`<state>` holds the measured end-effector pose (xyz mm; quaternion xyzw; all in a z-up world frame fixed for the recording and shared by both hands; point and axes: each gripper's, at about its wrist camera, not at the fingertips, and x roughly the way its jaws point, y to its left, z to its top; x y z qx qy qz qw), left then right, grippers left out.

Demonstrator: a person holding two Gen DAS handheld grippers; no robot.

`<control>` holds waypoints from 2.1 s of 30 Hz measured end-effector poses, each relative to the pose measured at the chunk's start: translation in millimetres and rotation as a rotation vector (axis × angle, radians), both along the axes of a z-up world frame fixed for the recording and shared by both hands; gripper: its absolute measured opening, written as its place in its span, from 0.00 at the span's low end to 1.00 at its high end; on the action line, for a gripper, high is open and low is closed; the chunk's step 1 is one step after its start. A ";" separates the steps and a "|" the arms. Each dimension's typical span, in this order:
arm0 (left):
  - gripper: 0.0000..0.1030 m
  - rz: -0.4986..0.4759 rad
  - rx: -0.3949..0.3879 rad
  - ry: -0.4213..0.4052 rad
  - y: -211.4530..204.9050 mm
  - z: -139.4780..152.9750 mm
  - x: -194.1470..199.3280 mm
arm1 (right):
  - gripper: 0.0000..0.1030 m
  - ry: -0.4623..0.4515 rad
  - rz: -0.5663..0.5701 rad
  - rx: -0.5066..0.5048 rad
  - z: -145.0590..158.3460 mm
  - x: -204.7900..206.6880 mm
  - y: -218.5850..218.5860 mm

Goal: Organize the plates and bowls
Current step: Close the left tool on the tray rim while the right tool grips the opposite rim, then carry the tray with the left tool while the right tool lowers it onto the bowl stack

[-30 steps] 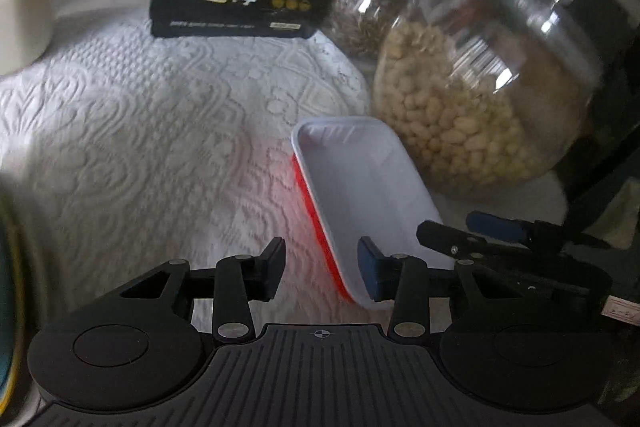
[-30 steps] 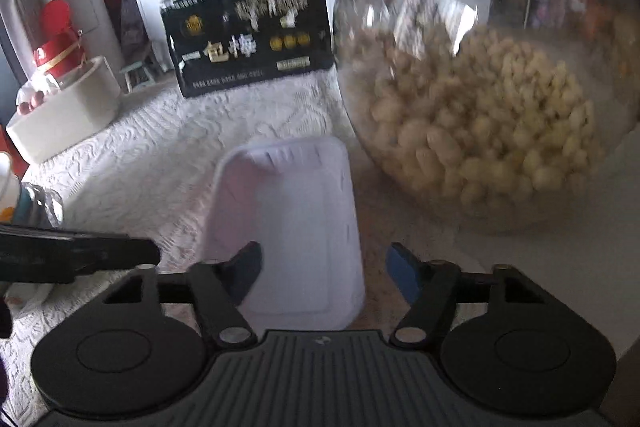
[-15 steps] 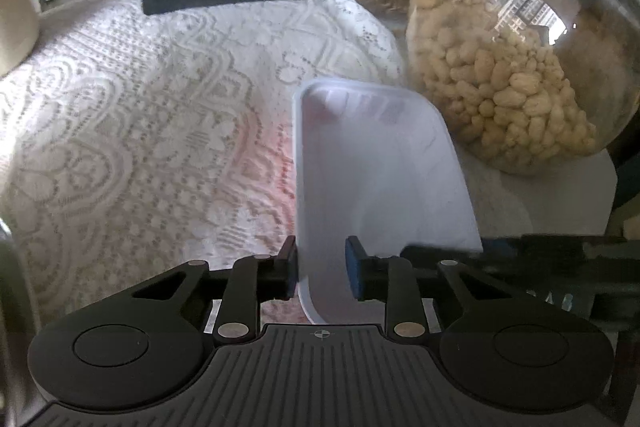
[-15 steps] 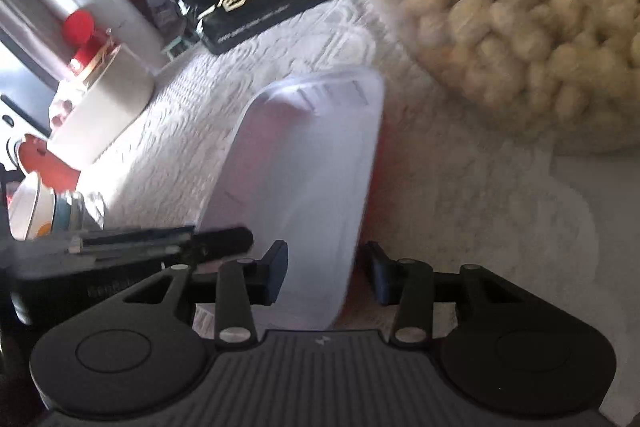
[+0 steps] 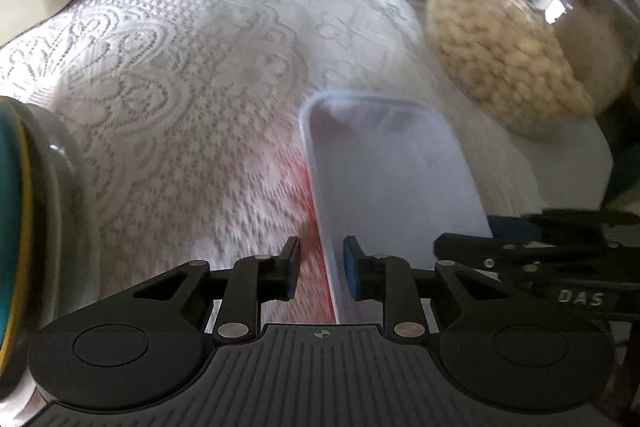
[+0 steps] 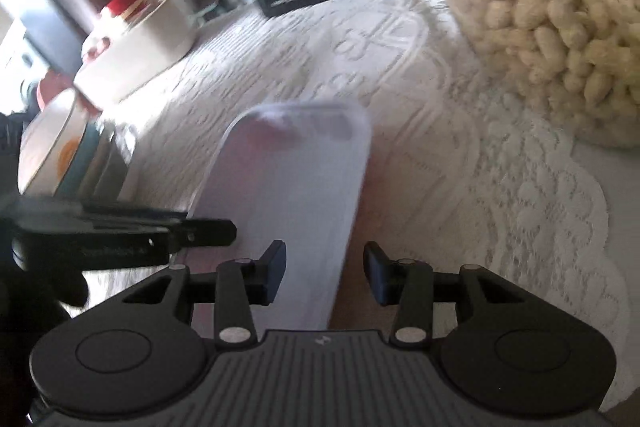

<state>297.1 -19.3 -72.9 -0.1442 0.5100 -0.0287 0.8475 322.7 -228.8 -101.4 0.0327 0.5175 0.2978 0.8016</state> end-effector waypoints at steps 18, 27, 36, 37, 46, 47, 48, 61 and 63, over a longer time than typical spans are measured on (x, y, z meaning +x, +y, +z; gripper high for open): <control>0.21 0.152 0.075 -0.411 70.1 157.0 -106.2 | 0.42 -0.351 0.099 0.158 146.6 -63.5 85.2; 0.22 0.365 0.005 -0.453 159.4 165.5 -164.2 | 0.42 -0.314 0.268 0.152 146.7 -74.8 187.9; 0.22 0.438 -0.078 -0.369 199.3 123.3 -163.9 | 0.42 -0.246 0.297 0.079 123.5 -68.2 235.7; 0.22 0.446 -0.087 -0.371 202.7 121.6 -164.7 | 0.42 -0.245 0.297 0.076 121.7 -66.6 238.4; 0.22 0.489 -0.136 -0.348 222.6 106.9 -166.8 | 0.42 -0.243 0.314 0.048 116.3 -67.0 257.9; 0.22 0.492 -0.139 -0.345 223.2 106.2 -167.4 | 0.42 -0.247 0.316 0.045 116.0 -67.8 258.8; 0.22 0.495 -0.146 -0.344 224.1 105.9 -168.3 | 0.42 -0.252 0.317 0.043 116.1 -68.9 259.6; 0.23 0.448 -0.145 -0.358 209.8 118.0 -171.8 | 0.42 -0.273 0.305 0.044 123.1 -74.3 243.4; 0.23 0.451 -0.143 -0.351 208.9 117.0 -172.5 | 0.42 -0.265 0.307 0.041 121.3 -74.9 242.8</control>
